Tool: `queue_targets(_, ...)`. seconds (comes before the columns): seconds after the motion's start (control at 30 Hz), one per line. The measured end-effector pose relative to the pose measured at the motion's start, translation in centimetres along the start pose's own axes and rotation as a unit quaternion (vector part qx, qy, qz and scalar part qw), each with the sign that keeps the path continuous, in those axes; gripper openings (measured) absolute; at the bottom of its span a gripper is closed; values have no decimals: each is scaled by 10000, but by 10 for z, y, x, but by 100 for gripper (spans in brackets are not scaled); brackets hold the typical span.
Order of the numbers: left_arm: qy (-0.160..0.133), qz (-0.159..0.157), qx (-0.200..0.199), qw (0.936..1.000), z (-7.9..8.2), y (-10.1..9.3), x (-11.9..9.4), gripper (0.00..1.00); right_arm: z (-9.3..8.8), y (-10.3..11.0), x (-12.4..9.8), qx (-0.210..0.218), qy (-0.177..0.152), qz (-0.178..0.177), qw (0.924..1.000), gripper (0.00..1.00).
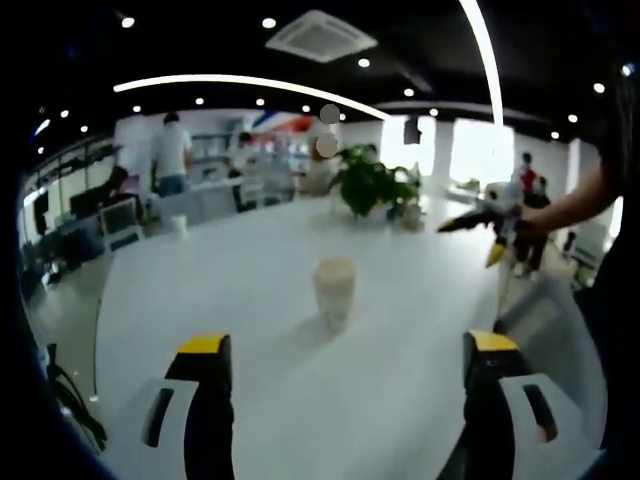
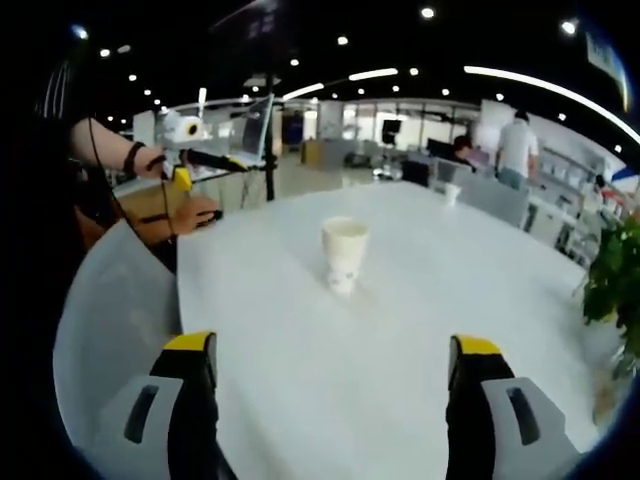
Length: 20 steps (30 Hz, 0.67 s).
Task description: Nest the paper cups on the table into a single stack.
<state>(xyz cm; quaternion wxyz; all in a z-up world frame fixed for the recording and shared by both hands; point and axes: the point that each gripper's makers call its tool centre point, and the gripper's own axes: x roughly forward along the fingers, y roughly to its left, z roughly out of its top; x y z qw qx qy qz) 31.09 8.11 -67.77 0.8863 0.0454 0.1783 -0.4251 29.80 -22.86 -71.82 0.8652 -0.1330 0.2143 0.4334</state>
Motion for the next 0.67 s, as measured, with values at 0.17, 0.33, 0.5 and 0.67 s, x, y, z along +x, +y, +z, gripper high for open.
queue_targets(0.17, -8, -25, 25, 10000, 2, 0, 2, 93, -1, 1, 0, -6, 31, 11, 10000, 93)
queue_targets(0.33, 1, -28, 45, 10000, 3, 1, 3, 93, -1, 0, 1, 1, 31, -6, 10000, 93)
queue_targets(0.5, 4, -26, 11, 10000, 3, 3, 4, 94, -2, -2, 1, 24, 59, -23, 10000, 93)
queue_targets(0.67, 38, -42, 10, 10000, 1, 1, 3, 94, -3, -3, 1, 47, 85, -24, 9999, 94)
